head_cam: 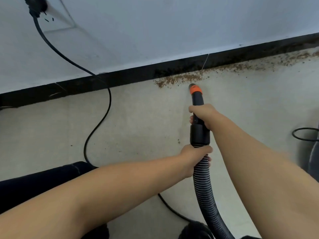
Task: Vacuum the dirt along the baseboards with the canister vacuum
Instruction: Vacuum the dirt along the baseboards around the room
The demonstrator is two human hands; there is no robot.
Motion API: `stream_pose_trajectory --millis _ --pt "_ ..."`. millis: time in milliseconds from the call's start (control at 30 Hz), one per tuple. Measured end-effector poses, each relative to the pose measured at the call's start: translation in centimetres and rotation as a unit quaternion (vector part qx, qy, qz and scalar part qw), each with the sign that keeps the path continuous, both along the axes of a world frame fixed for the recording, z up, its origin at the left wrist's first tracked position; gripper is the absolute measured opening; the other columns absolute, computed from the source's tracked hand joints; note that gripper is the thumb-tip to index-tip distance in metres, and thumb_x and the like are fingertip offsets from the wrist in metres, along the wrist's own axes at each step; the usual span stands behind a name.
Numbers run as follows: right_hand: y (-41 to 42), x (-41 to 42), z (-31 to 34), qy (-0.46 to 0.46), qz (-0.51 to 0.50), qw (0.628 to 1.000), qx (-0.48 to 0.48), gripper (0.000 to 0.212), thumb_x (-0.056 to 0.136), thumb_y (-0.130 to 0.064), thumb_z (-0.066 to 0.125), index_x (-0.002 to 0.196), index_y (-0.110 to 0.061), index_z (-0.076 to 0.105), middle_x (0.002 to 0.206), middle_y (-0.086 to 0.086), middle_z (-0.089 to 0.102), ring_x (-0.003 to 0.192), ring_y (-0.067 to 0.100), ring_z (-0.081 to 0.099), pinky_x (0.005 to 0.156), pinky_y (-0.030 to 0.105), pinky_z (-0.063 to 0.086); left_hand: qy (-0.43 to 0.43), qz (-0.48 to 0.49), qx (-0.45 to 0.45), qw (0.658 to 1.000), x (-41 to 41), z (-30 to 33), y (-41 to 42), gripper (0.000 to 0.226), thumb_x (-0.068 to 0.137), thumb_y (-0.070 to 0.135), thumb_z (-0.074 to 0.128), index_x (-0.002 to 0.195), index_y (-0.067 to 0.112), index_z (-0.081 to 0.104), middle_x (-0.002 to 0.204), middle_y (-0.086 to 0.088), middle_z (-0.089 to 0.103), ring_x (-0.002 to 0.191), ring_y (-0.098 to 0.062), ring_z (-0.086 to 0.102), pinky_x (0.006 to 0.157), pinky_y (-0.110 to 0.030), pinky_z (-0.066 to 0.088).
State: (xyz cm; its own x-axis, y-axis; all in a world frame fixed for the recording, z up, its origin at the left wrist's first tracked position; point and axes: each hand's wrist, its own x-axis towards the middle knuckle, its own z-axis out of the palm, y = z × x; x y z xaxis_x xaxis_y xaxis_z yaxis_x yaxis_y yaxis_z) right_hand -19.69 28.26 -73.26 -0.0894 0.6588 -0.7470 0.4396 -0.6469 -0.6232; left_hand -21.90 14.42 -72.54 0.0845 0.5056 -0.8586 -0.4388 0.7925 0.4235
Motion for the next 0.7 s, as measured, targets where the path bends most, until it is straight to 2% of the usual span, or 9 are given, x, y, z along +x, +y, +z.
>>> stream_pose_trajectory --millis 100,167,300,433,500,633,700 --pt "1.0 2.1 -0.1 -0.01 -0.049 0.999 0.01 0.014 0.085 -0.005 0.059 0.091 -0.005 0.046 0.06 0.011 0.055 0.032 0.016 0.053 0.038 0.021 0.048 -0.019 -0.03 0.008 0.999 0.5 -0.1 0.9 0.015 0.086 0.013 0.067 0.095 0.008 0.056 0.069 -0.007 0.059 0.055 -0.016 0.057 0.051 -0.022 0.052" --pt "0.8 2.6 0.0 0.004 -0.048 0.999 -0.008 0.017 0.084 -0.006 0.059 0.096 -0.004 0.047 0.061 0.01 0.055 0.033 0.015 0.054 0.04 0.022 0.05 -0.032 -0.045 0.01 0.998 0.4 0.0 0.7 0.014 0.086 0.017 0.069 0.091 0.011 0.057 0.07 -0.005 0.061 0.056 -0.015 0.059 0.051 -0.021 0.053" --pt "-1.4 1.0 0.6 0.024 0.063 0.996 -0.053 0.014 0.084 -0.008 0.059 0.092 -0.005 0.049 0.055 0.008 0.056 0.039 0.017 0.055 0.048 0.026 0.052 -0.049 -0.061 -0.003 0.997 0.2 -0.2 -1.3 0.015 0.084 0.023 0.07 0.091 0.015 0.06 0.078 -0.003 0.066 0.071 -0.016 0.064 0.072 -0.03 0.054" --pt "-3.2 -0.4 1.2 0.011 0.177 0.981 -0.085 0.021 0.081 -0.011 0.06 0.099 -0.004 0.051 0.054 0.006 0.06 0.045 0.019 0.056 0.055 0.031 0.054 -0.083 -0.018 -0.02 0.996 1.2 0.1 -3.3 0.039 0.083 0.026 0.071 0.117 0.01 0.063 0.114 -0.01 0.07 0.104 -0.022 0.067 0.092 -0.04 0.054" --pt "-3.5 -0.9 1.2 0.012 0.197 0.976 -0.088 0.026 0.081 -0.011 0.06 0.104 -0.003 0.051 0.054 0.006 0.059 0.045 0.02 0.056 0.054 0.032 0.052 -0.093 0.011 -0.026 0.995 1.4 0.0 -3.5 0.041 0.082 0.024 0.071 0.12 0.011 0.062 0.116 -0.01 0.069 0.108 -0.023 0.066 0.094 -0.041 0.053" --pt "-3.5 -1.6 0.9 0.012 0.142 0.988 -0.052 0.019 0.083 -0.009 0.059 0.099 -0.003 0.051 0.06 0.009 0.058 0.045 0.018 0.056 0.053 0.03 0.052 -0.07 0.026 -0.022 0.997 0.4 -0.8 -3.1 0.04 0.082 0.02 0.071 0.119 0.007 0.062 0.114 -0.013 0.069 0.105 -0.026 0.067 0.094 -0.043 0.053" --pt "-2.9 -1.5 0.7 0.008 0.088 0.995 -0.034 0.012 0.084 -0.007 0.058 0.093 -0.004 0.049 0.064 0.01 0.056 0.043 0.017 0.055 0.05 0.027 0.051 -0.058 0.018 -0.015 0.998 -0.2 -1.3 -2.5 0.038 0.082 0.019 0.071 0.116 0.005 0.063 0.102 -0.013 0.071 0.096 -0.026 0.068 0.092 -0.042 0.054"
